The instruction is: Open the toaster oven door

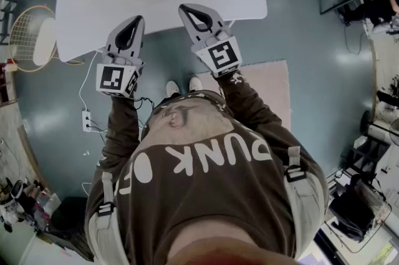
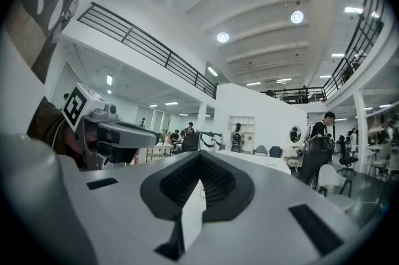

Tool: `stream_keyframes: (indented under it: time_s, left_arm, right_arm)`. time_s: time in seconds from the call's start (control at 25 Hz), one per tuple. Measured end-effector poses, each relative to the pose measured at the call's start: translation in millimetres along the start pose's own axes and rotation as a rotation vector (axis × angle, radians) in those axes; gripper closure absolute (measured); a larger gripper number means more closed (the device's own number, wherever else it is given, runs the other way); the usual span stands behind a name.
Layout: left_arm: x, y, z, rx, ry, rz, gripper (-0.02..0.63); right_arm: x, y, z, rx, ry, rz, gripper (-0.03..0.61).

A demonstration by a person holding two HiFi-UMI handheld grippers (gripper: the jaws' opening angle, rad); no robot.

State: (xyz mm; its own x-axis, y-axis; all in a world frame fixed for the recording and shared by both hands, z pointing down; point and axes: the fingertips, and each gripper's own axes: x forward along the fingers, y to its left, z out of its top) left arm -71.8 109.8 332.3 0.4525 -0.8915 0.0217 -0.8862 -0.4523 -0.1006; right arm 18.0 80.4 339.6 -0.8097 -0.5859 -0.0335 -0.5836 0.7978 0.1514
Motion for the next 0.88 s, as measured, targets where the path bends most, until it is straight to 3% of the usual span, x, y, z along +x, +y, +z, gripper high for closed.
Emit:
stream_keyframes:
  time_s: [0.44,0.88]
  left_arm:
    - [2.1,2.5,2.5,0.009,-0.003,0.019,0.609]
    - [27.3,-14.8,4.7,0.037,0.024,0.058,0.609]
  right_arm:
    - [2.2,-4.0,-0.7,0.028,-0.011,0.005,0.569]
    - [-10.4,-36.3,-3.6,0.046,-0.041,0.032,0.566]
